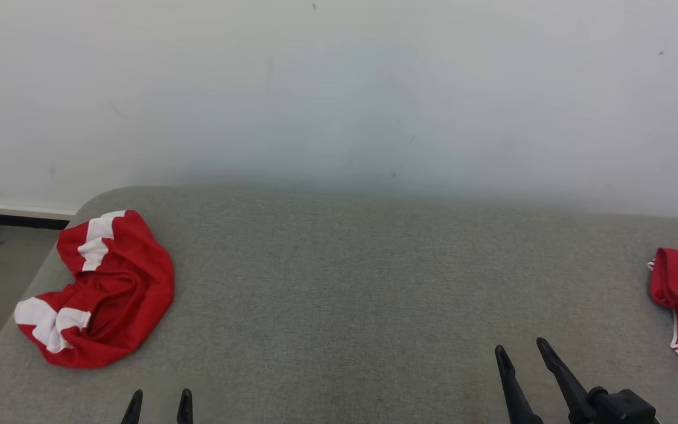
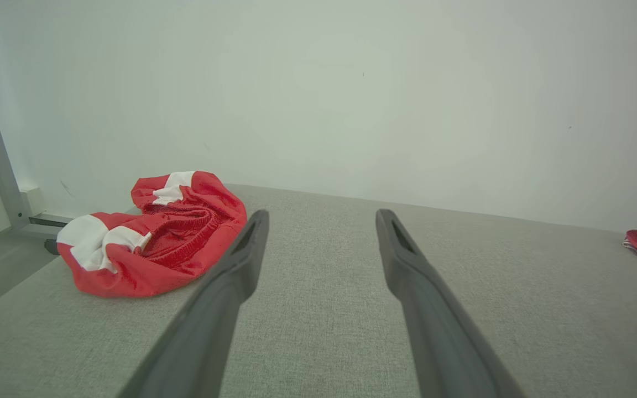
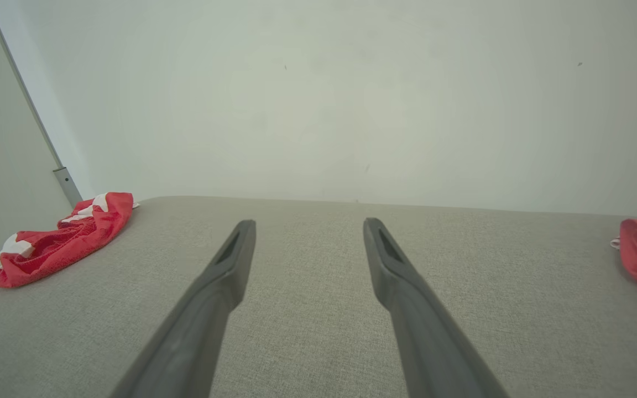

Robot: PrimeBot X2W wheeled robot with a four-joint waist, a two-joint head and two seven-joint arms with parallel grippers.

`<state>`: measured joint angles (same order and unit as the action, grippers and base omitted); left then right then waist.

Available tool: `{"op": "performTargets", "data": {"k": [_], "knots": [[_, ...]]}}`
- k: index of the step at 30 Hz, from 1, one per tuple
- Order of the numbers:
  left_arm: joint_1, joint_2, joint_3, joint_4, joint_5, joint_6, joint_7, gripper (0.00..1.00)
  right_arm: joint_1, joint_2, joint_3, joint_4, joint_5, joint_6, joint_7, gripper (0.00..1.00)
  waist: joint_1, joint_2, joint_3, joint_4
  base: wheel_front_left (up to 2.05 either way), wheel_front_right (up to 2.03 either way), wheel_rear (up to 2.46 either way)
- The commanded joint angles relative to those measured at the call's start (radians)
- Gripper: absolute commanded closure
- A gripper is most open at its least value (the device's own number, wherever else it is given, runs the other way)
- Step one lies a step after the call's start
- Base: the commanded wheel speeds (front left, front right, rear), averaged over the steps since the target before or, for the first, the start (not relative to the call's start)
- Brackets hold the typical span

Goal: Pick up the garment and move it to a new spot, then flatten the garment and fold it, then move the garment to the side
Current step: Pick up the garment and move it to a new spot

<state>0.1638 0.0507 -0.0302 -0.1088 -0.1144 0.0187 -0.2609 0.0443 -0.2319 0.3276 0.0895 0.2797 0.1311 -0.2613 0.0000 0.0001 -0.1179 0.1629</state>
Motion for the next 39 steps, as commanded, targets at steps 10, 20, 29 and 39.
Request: {"op": "performTargets", "data": {"k": [10, 20, 29, 39], "knots": [[0.009, 0.0, 0.01, -0.01, 0.021, -0.014, -0.004, 0.0, -0.002, 0.013, 0.016, -0.012, 0.004, -0.001, -0.004, 0.0, 0.0, -0.0001, 0.001, 0.163, 0.0, 0.0, 0.0], [0.015, 0.0, 0.012, -0.014, 0.016, -0.017, -0.004, 0.0, 0.006, 0.022, 0.03, -0.008, 0.006, -0.001, -0.003, 0.0, 0.0, -0.0001, 0.003, 0.254, 0.0, 0.0, 0.0], [0.018, 0.0, 0.014, -0.028, 0.006, -0.002, -0.004, 0.0, -0.022, 0.006, 0.048, -0.002, 0.013, -0.001, -0.003, 0.0, 0.0, -0.0001, 0.023, 0.275, 0.0, 0.0, 0.0], [0.003, 0.0, 0.014, -0.02, -0.015, 0.006, -0.004, 0.0, -0.005, -0.003, 0.04, -0.004, 0.017, -0.001, -0.003, 0.0, 0.0, -0.0001, 0.033, 0.283, 0.0, 0.0, 0.0]]}}
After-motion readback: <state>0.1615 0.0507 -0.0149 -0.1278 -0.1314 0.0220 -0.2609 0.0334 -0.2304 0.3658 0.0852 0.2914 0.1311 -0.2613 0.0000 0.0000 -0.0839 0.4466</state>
